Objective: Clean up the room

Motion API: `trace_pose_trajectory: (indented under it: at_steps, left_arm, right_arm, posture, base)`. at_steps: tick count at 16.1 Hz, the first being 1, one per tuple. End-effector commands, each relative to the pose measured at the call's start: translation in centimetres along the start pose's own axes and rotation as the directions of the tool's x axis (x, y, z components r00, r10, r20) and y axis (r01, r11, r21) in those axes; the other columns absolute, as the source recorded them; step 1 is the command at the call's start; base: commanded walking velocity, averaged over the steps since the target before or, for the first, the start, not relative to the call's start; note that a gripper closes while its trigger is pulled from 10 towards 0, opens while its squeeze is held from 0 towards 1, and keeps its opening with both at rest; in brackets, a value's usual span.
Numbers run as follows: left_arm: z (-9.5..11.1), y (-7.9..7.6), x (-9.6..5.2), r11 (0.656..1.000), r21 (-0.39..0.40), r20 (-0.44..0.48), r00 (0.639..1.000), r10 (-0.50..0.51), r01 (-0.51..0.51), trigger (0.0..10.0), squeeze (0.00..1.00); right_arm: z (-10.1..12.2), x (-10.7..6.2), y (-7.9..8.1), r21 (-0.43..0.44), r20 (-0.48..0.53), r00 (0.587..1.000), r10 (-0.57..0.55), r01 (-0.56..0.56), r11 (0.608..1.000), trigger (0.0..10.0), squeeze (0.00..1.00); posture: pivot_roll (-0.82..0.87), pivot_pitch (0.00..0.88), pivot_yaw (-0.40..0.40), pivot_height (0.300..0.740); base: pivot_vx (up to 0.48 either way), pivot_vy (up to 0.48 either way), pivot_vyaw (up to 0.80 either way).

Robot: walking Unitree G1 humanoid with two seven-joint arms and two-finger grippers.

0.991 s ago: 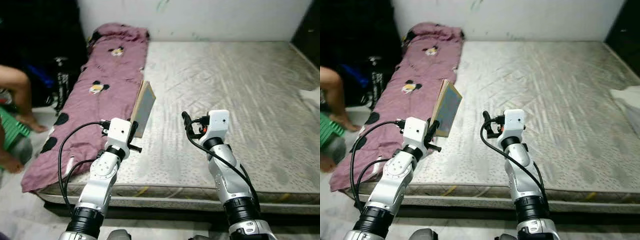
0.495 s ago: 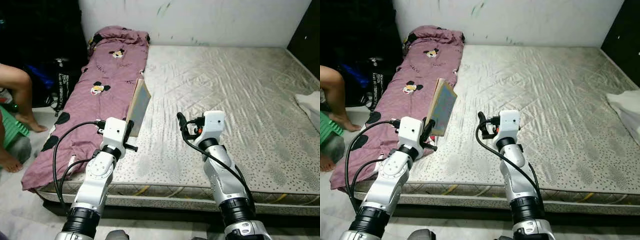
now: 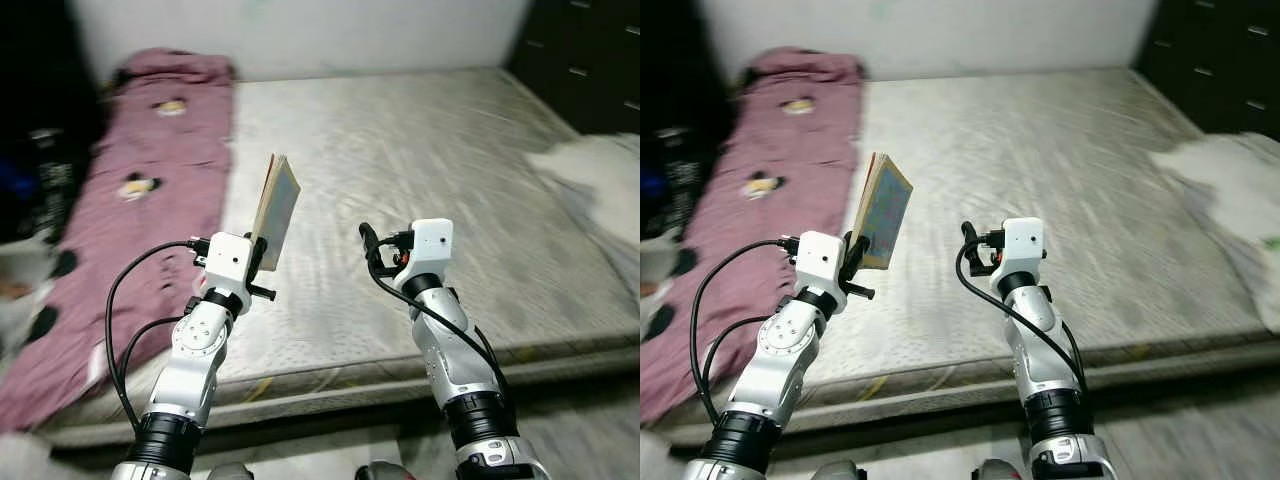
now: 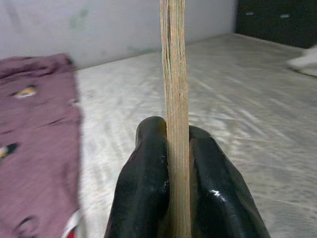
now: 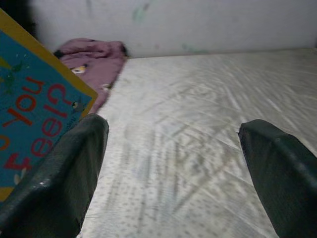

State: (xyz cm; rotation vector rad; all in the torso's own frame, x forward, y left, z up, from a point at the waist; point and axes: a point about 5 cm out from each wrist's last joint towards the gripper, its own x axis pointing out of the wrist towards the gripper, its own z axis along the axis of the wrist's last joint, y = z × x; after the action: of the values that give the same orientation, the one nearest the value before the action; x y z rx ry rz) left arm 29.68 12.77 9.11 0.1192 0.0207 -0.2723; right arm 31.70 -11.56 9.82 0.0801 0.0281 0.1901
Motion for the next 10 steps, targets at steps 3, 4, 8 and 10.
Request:
trace_pose_trajectory:
  at_steps: [3,4,8,10]
  left_arm:
    - [1.14,0.07,0.18,1.000,0.005,0.064,0.998,-0.009,0.009,10.0,0.00]
    - [1.15,0.07,0.14,1.000,0.004,0.065,0.998,-0.009,0.009,10.0,0.00]
    - [1.16,0.07,0.05,1.000,0.011,0.069,0.998,-0.011,0.011,10.0,0.00]
    - [1.15,0.08,0.02,1.000,0.011,0.066,0.998,-0.013,0.012,10.0,0.00]
  right_arm:
    - [0.25,0.17,0.28,0.002,0.012,1.000,0.012,-0.012,1.000,10.0,0.00]
    - [0.22,0.15,0.29,0.002,0.012,1.000,0.013,-0.013,1.000,10.0,0.00]
    - [0.14,0.12,0.33,0.000,0.009,1.000,0.015,-0.015,1.000,10.0,0.00]
    - [0.17,0.11,0.36,-0.001,0.009,1.000,0.014,-0.014,1.000,10.0,0.00]
  posture:
    - [0.08,0.000,0.012,0.740]
    - [0.08,0.000,0.011,0.740]
    - [0.08,0.000,0.011,0.740]
    - [0.08,0.000,0.010,0.740]
  base:
    - [0.000,0.000,-0.14]
    - [0.000,0.000,0.00]
    - [0.000,0.000,0.00]
    - [0.000,0.000,0.00]
